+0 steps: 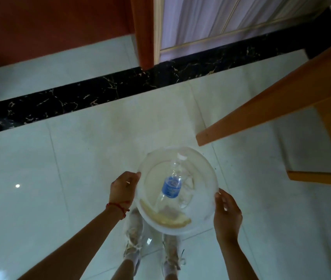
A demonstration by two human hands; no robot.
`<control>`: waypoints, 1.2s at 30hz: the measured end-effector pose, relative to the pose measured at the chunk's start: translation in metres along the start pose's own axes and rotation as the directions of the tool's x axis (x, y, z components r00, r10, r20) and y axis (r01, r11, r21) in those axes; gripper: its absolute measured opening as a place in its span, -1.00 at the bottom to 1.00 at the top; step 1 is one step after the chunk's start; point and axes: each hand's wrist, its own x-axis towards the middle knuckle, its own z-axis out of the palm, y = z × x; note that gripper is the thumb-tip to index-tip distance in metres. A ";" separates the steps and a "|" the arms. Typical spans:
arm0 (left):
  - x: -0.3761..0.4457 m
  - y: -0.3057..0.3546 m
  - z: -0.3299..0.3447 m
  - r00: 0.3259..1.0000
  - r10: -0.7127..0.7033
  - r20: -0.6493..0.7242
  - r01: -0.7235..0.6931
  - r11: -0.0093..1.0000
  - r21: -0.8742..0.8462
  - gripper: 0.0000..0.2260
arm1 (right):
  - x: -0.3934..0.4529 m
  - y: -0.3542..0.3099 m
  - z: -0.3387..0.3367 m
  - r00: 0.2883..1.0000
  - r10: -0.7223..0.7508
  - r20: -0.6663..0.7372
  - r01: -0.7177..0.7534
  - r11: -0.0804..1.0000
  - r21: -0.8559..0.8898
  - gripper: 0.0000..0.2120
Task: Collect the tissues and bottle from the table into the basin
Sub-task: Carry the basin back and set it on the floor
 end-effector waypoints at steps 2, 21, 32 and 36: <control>0.026 -0.016 0.020 0.999 -0.033 0.011 0.033 0.999 0.002 -0.78 | 0.023 0.018 0.021 1.000 -0.010 0.004 0.011 1.000 -0.012 -0.81; 0.149 -0.064 0.130 0.996 -0.071 0.046 0.068 0.996 0.061 -0.71 | 0.137 0.104 0.121 0.997 0.005 -0.076 -0.009 0.998 -0.055 -0.80; 0.136 -0.063 0.117 0.977 -0.155 0.146 0.156 0.988 0.004 -0.58 | 0.127 0.099 0.115 0.998 0.058 -0.020 -0.059 0.995 -0.081 -0.69; 0.107 -0.049 0.093 0.987 -0.120 0.105 0.113 0.991 0.071 -0.61 | 0.099 0.075 0.101 0.998 -0.005 0.057 0.015 0.984 -0.178 -0.66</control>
